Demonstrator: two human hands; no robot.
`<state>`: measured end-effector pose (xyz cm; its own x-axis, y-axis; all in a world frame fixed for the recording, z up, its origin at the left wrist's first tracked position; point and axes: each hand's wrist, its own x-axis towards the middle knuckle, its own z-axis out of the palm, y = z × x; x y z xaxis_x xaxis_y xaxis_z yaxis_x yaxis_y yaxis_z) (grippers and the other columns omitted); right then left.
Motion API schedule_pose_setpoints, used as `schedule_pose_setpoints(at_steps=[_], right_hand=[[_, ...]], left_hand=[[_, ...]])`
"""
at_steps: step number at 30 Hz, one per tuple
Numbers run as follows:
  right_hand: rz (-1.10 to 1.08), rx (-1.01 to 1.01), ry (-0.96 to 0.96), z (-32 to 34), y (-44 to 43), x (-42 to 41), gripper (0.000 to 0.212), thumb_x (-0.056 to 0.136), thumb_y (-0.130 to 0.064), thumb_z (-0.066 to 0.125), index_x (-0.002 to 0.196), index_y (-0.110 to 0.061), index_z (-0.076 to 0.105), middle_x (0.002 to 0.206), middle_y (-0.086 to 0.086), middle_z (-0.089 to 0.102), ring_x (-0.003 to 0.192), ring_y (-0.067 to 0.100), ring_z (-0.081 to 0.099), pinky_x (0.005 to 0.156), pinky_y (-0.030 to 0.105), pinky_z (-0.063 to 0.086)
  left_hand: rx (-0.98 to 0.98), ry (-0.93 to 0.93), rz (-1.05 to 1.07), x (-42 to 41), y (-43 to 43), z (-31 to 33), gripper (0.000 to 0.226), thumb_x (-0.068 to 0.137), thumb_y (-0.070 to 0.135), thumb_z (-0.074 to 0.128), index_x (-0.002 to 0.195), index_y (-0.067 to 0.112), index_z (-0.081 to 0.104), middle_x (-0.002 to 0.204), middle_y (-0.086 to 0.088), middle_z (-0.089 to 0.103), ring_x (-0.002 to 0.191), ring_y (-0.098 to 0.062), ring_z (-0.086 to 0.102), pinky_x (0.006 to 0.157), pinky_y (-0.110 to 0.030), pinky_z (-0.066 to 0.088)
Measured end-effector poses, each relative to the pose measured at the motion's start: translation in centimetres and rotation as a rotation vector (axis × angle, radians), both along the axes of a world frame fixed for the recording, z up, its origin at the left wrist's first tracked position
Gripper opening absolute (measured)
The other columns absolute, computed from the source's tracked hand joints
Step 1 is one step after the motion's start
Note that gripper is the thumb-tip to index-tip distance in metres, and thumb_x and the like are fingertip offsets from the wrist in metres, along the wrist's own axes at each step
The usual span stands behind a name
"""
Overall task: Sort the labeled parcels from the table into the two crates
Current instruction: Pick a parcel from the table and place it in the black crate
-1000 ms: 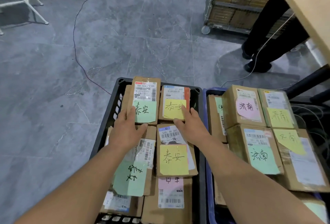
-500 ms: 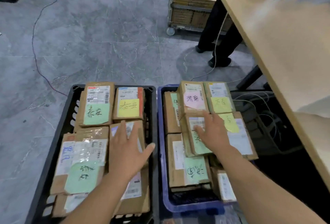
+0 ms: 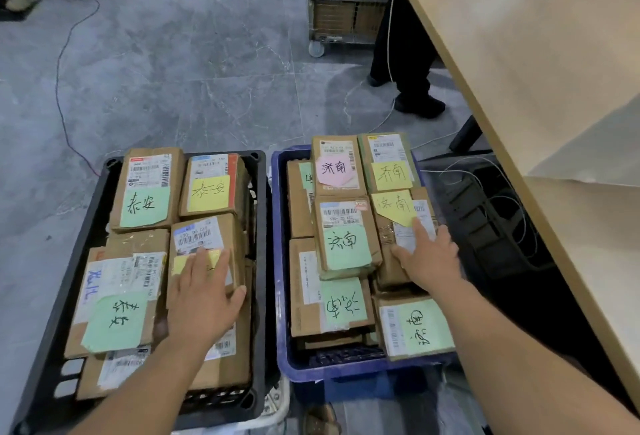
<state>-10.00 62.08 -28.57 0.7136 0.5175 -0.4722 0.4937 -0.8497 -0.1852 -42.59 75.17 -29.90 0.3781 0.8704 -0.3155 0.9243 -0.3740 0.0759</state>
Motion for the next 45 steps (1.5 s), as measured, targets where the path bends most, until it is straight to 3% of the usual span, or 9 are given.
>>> schedule_pose_setpoints(at_steps=[8,13,16,23,37,41,45], right_hand=[[-0.081,0.140,0.012,1.2,-8.0,-1.4,0.089,0.090,-0.058,0.055,0.155,-0.028,0.002,0.162,0.015,-0.001,0.146,0.038,0.008,0.117,0.052,0.020],[-0.092,0.024,0.134,-0.9,-13.1,-5.6,0.109,0.080,-0.058,0.067,0.155,-0.025,-0.005,0.161,0.016,0.001,0.145,0.038,0.011,0.117,0.049,0.022],[-0.055,-0.025,0.178,-1.9,-13.3,-6.2,0.118,0.080,-0.051,0.072,0.153,-0.024,-0.017,0.160,0.015,-0.009,0.147,0.035,0.005,0.115,0.045,0.022],[0.007,-0.057,0.122,-2.0,-11.4,-4.9,0.112,0.087,-0.042,0.069,0.152,-0.024,-0.021,0.160,0.016,-0.018,0.148,0.038,-0.001,0.116,0.048,0.020],[0.020,-0.109,0.073,-1.8,-11.7,-6.1,0.116,0.083,-0.050,0.069,0.152,-0.021,-0.018,0.160,0.016,-0.017,0.147,0.035,0.001,0.116,0.047,0.020],[0.037,-0.143,0.027,-1.2,-11.6,-6.8,0.117,0.079,-0.053,0.072,0.153,-0.019,-0.013,0.159,0.018,-0.011,0.145,0.038,0.006,0.118,0.048,0.019],[0.034,-0.161,0.013,-0.1,-10.9,-8.6,0.115,0.079,-0.052,0.072,0.154,-0.020,-0.009,0.160,0.017,-0.010,0.146,0.037,0.007,0.118,0.047,0.017]], left_hand=[[0.046,-0.094,-0.008,1.2,-1.5,1.2,0.079,0.090,0.059,0.044,0.153,0.024,0.012,0.160,-0.015,0.005,0.147,-0.028,0.002,0.118,-0.046,0.010],[0.021,-0.175,-0.116,3.3,-5.8,1.5,0.081,0.091,0.057,0.045,0.154,0.025,0.005,0.160,-0.016,0.000,0.147,-0.030,0.001,0.118,-0.044,0.003],[-0.034,-0.174,-0.158,4.5,-7.7,1.0,0.079,0.093,0.059,0.038,0.152,0.030,-0.005,0.160,-0.010,-0.012,0.147,-0.025,-0.009,0.117,-0.037,-0.006],[-0.056,-0.165,-0.164,3.9,-7.7,0.7,0.078,0.094,0.057,0.039,0.153,0.029,-0.004,0.160,-0.009,-0.011,0.147,-0.024,-0.010,0.118,-0.036,-0.005],[-0.020,-0.159,-0.184,-2.0,-5.8,1.7,0.078,0.092,0.058,0.041,0.153,0.024,0.008,0.160,-0.014,0.001,0.148,-0.028,0.000,0.119,-0.042,0.002],[0.010,-0.174,-0.176,-4.5,-4.9,2.4,0.086,0.079,0.068,0.024,0.151,0.022,0.021,0.158,-0.018,0.012,0.146,-0.033,0.012,0.117,-0.046,0.010],[0.006,-0.178,-0.122,-7.4,-4.0,3.4,0.077,0.091,0.056,0.045,0.153,0.022,0.015,0.160,-0.015,0.005,0.147,-0.030,0.006,0.119,-0.045,0.007]])
